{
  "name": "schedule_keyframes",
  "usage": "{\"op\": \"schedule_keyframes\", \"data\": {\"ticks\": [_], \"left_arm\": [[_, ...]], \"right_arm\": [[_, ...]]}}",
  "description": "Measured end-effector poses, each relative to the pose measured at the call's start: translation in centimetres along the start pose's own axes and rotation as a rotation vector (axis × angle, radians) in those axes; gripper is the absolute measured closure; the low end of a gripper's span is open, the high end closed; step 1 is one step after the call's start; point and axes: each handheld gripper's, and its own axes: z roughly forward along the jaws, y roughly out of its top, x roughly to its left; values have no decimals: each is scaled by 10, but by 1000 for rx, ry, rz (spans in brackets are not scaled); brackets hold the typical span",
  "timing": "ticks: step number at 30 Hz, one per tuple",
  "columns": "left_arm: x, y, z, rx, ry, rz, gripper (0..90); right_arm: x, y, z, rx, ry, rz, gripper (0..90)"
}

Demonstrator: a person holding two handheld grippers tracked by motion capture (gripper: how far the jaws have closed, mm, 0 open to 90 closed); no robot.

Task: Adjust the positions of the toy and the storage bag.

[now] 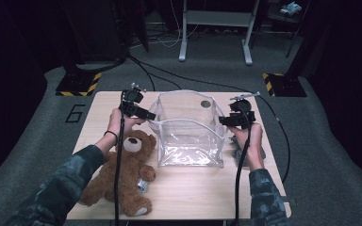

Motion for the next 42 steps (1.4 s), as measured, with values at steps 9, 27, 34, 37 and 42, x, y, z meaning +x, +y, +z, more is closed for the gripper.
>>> {"op": "schedule_keyframes", "data": {"ticks": [9,27,34,37,42], "left_arm": [[17,-15,-40,-126,52,-53,124],[25,-76,-58,-191,-7,-125,0],[21,-95,-53,-167,29,-106,0],[19,-104,-50,-153,51,-104,0],[16,-118,-47,-141,70,-100,0]], "right_arm": [[-16,-18,-51,-136,3,36,135],[-14,-145,-33,-93,-12,75,0],[-17,-190,-12,-75,-29,149,0],[-18,-203,-6,-75,-48,167,0],[-19,-216,3,-72,-72,159,0]]}}
